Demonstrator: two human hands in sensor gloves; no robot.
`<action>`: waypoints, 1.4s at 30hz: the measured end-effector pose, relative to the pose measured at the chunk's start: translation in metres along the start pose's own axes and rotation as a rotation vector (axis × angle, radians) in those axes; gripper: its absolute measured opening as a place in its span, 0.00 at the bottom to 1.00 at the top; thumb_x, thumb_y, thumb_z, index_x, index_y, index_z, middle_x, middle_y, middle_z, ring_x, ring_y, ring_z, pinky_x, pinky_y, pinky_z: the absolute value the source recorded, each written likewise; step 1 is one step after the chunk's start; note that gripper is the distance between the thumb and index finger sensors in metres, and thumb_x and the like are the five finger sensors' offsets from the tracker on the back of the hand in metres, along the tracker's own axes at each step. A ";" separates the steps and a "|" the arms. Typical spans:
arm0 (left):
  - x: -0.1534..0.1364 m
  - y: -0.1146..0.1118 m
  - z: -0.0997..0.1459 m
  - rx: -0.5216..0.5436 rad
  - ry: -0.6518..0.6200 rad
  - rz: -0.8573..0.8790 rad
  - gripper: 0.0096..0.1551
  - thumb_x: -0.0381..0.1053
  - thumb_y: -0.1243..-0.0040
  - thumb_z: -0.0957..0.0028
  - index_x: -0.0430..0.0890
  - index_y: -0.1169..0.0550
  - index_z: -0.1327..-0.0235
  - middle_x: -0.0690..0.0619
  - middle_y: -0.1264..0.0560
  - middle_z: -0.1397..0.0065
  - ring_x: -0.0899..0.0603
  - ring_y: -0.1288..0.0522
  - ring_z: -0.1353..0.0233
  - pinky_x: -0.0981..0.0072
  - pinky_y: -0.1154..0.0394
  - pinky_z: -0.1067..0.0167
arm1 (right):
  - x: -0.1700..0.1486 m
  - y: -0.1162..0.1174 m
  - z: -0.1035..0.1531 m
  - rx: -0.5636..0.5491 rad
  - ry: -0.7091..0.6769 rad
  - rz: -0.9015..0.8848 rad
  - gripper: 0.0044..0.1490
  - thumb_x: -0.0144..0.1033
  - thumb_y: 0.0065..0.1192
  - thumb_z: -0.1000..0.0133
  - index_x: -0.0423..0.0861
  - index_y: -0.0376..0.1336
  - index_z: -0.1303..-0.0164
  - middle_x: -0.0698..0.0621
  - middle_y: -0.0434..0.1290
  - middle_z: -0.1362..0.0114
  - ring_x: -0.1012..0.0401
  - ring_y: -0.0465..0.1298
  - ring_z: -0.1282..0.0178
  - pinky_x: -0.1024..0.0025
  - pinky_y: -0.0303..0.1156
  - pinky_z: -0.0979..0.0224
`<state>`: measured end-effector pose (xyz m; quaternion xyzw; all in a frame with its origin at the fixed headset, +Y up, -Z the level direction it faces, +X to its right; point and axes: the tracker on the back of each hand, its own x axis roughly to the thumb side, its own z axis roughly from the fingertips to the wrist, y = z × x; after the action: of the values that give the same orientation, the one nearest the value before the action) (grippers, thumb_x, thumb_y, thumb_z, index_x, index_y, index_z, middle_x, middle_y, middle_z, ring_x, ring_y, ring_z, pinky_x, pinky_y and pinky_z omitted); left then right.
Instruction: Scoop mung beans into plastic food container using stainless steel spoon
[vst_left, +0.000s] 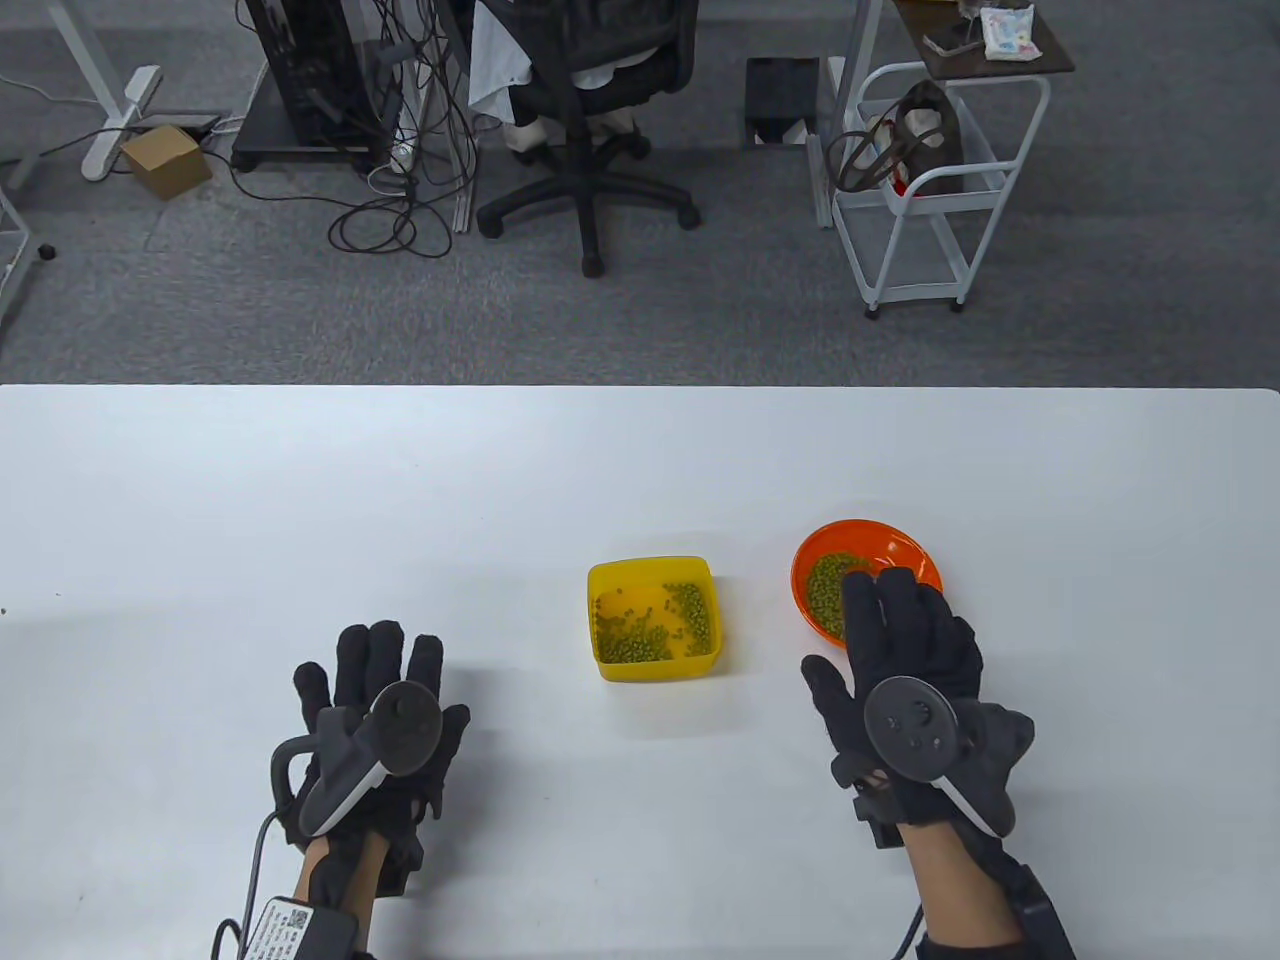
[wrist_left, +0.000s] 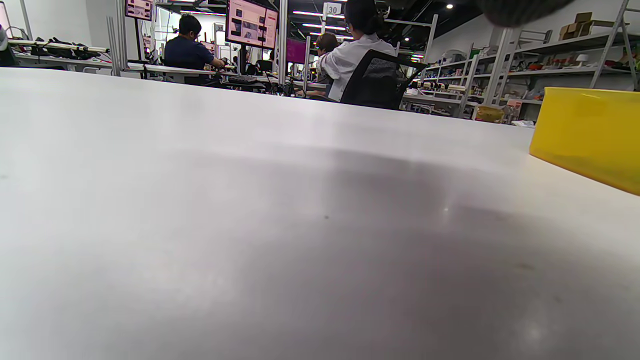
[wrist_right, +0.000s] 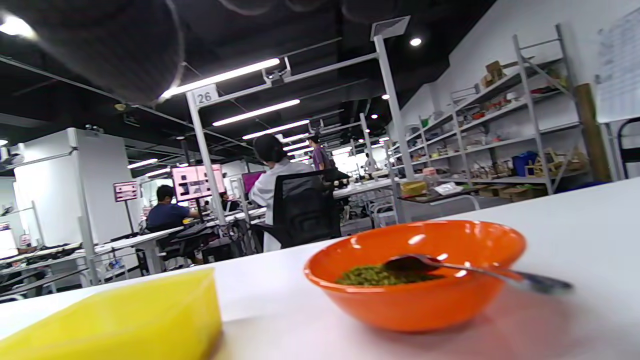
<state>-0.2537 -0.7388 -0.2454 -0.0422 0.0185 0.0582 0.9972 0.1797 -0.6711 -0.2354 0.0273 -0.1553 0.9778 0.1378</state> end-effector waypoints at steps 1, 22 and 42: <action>0.000 0.000 0.000 0.000 0.000 0.000 0.45 0.67 0.53 0.52 0.61 0.52 0.23 0.50 0.64 0.15 0.37 0.66 0.16 0.28 0.69 0.28 | 0.004 0.001 0.001 0.011 -0.020 -0.001 0.54 0.62 0.65 0.46 0.59 0.40 0.18 0.54 0.35 0.14 0.45 0.44 0.13 0.36 0.43 0.17; 0.001 -0.001 0.000 -0.003 -0.008 0.018 0.46 0.69 0.55 0.53 0.62 0.54 0.23 0.50 0.66 0.15 0.35 0.69 0.17 0.28 0.70 0.28 | 0.010 0.047 -0.001 0.386 -0.069 0.167 0.61 0.71 0.62 0.48 0.73 0.26 0.23 0.59 0.20 0.16 0.40 0.25 0.14 0.26 0.22 0.27; -0.001 0.000 -0.001 -0.010 0.006 0.004 0.46 0.68 0.55 0.53 0.62 0.54 0.23 0.50 0.66 0.15 0.36 0.68 0.16 0.28 0.70 0.28 | 0.010 0.046 0.000 0.362 -0.064 0.171 0.59 0.68 0.60 0.45 0.70 0.24 0.25 0.58 0.20 0.16 0.41 0.26 0.14 0.27 0.21 0.26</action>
<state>-0.2548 -0.7392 -0.2461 -0.0470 0.0211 0.0603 0.9968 0.1571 -0.7104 -0.2479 0.0696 0.0170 0.9965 0.0421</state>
